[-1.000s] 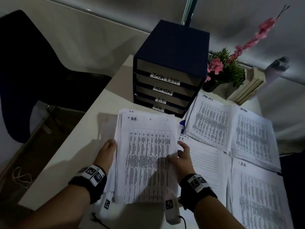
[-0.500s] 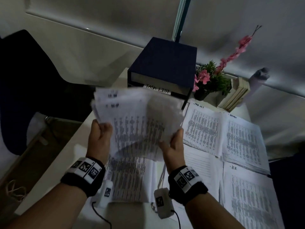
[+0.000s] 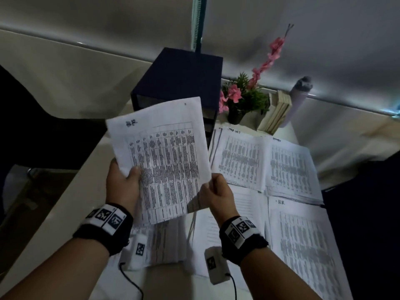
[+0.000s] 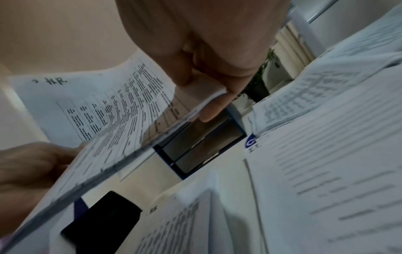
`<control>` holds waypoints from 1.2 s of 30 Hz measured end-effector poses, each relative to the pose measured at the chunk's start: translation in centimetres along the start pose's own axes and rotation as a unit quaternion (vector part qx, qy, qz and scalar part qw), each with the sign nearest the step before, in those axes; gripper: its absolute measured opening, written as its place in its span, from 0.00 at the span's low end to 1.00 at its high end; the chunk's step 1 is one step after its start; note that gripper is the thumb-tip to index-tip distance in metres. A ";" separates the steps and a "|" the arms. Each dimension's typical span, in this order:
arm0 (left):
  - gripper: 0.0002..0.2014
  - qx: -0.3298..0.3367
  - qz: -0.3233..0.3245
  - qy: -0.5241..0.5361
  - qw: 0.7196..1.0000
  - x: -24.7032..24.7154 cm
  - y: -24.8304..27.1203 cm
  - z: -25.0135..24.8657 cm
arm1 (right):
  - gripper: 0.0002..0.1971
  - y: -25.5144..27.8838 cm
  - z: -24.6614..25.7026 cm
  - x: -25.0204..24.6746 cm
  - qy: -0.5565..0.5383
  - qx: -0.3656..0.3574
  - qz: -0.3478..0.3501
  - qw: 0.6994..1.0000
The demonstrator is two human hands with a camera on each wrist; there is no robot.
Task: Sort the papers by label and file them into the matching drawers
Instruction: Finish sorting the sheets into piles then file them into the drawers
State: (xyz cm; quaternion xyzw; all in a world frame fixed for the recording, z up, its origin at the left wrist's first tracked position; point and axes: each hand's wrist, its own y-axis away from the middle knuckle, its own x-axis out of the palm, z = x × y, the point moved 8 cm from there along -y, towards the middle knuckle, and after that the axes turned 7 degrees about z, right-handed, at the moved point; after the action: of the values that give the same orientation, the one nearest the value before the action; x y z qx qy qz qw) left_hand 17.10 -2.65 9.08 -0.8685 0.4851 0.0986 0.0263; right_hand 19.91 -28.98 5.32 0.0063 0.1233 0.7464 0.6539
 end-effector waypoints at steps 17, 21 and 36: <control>0.33 0.032 0.493 -0.299 0.816 21.1 12.4 6.0 | 0.10 7.5 -10.6 -26.9 0.143 0.201 -0.278 0.928; 0.40 0.071 0.536 -0.491 0.683 22.1 14.6 8.9 | 0.14 11.2 -13.6 -32.0 0.145 0.262 -0.318 0.900; 0.47 0.060 0.528 -0.570 0.627 21.5 14.9 12.5 | 0.34 11.3 -11.8 -27.8 0.527 0.266 -0.179 0.787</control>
State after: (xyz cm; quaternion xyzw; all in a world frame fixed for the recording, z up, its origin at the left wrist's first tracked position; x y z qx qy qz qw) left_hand 13.62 -26.77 -6.64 -0.2307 0.7533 0.5418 0.2929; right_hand 10.86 -59.54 0.24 -0.2369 0.6415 0.4407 0.5815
